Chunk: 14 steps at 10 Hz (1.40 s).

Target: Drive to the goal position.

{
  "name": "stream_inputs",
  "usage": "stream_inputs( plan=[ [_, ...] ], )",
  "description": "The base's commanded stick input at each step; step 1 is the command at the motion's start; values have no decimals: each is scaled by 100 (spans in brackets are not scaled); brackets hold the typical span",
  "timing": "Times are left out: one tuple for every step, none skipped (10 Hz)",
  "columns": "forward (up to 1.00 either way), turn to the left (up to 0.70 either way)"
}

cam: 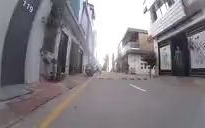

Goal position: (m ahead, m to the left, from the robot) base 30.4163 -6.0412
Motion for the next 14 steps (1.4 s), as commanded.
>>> stream_inputs(
  plan=[
    [85,-34],
    [85,-34],
    [85,-17],
    [85,-5],
    [85,0],
    [85,0],
    [85,0],
    [85,0],
    [85,-9],
    [85,-34],
    [85,-34],
    [85,-34],
    [85,-34],
    [85,-15]
  ],
)
